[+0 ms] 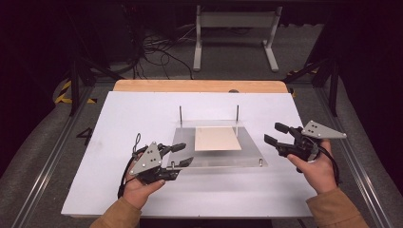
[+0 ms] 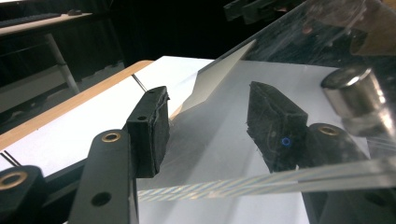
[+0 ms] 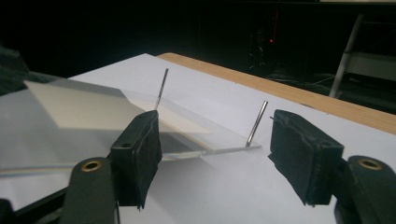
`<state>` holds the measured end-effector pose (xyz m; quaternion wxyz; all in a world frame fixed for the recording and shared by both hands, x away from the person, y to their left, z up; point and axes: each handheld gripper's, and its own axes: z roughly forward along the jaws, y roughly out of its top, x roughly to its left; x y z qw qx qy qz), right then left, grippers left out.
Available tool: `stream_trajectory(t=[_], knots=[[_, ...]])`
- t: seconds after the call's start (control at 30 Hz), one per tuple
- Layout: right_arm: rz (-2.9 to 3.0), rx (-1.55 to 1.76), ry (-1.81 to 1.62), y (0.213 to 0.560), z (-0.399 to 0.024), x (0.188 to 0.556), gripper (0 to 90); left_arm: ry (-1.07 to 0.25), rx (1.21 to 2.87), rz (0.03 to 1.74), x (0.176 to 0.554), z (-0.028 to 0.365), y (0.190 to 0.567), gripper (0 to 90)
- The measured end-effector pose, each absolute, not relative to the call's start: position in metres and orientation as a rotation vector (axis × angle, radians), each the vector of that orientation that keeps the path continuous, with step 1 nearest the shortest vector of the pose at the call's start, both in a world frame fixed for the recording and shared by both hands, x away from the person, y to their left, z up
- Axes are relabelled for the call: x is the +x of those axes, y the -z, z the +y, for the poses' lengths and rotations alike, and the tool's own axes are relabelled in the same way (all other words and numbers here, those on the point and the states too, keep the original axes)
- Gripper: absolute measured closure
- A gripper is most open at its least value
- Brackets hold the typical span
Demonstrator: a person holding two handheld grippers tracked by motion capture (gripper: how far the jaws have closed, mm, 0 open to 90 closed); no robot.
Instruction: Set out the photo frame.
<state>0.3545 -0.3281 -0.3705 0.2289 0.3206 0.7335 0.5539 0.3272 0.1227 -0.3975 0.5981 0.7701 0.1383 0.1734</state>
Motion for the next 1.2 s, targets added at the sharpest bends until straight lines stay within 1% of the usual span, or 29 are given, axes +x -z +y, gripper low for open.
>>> stream_trajectory(t=[0.2,0.3,0.5,0.77,1.0,1.1,1.17,1.2], knots=[[2.042,0.844,-1.545,0.372,-0.331,0.332,28.4,-0.403,1.785,0.318,0.328,0.123,0.397,47.3],[2.078,0.814,-1.534,0.379,-0.328,0.324,28.6,-0.4,1.785,0.317,0.328,0.123,0.396,47.2],[2.132,0.721,-1.506,0.384,-0.315,0.316,28.5,-0.394,1.784,0.321,0.328,0.123,0.396,47.2],[2.115,0.564,-1.575,0.377,-0.291,0.313,27.4,-0.392,1.784,0.32,0.328,0.123,0.396,47.2],[2.111,0.483,-1.559,0.381,-0.276,0.323,31.2,-0.389,1.787,0.315,0.329,0.123,0.395,47.3],[2.111,0.456,-1.568,0.385,-0.265,0.33,34.1,-0.388,1.783,0.31,0.329,0.123,0.396,47.3],[2.111,0.421,-1.546,0.387,-0.261,0.333,39.3,-0.388,1.785,0.31,0.329,0.123,0.396,47.3],[2.111,0.421,-1.546,0.387,-0.261,0.333,39.3,-0.389,1.785,0.309,0.329,0.123,0.396,47.3]])
